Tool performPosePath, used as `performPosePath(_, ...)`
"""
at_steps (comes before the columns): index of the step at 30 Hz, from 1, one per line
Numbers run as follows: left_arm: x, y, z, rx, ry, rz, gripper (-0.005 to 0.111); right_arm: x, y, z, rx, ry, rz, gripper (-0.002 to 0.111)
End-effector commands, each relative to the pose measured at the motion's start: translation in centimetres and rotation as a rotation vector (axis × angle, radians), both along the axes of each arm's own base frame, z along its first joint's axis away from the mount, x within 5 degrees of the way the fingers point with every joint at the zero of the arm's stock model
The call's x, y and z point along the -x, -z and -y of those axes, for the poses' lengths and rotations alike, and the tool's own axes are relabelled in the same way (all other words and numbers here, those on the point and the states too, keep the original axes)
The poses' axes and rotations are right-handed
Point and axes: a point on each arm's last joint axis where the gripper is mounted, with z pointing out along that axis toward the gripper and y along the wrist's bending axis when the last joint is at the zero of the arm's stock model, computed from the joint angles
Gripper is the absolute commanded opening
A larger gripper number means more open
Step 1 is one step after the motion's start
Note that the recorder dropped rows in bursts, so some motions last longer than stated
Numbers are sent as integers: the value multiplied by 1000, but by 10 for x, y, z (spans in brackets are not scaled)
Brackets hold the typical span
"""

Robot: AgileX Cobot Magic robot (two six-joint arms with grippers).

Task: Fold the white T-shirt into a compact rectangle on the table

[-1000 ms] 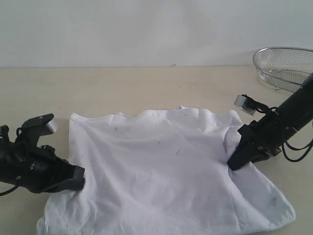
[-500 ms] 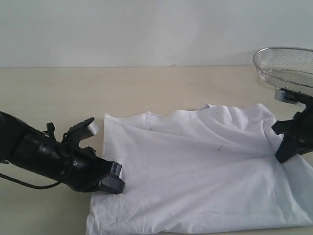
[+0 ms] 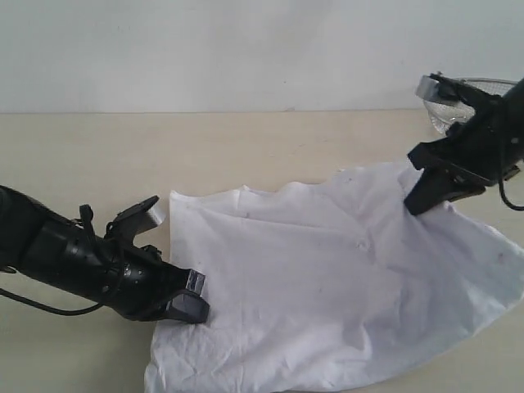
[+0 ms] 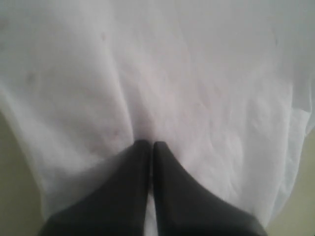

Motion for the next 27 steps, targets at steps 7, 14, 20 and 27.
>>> performPosePath(7,2,11,-3,-75,7,-3,5,12,-22,-109,-10,-119,95,0)
performPosePath(14,2,11,-3,-75,7,-3,5,25,-25,-172,-25,-155,191,0)
performPosePath(20,2,11,-4,-77,6,-2,5,24,-3,-198,-13,-160,205,0)
performPosePath(27,2,11,-3,-69,12,-3,5,17,39,-208,16,-152,129,0)
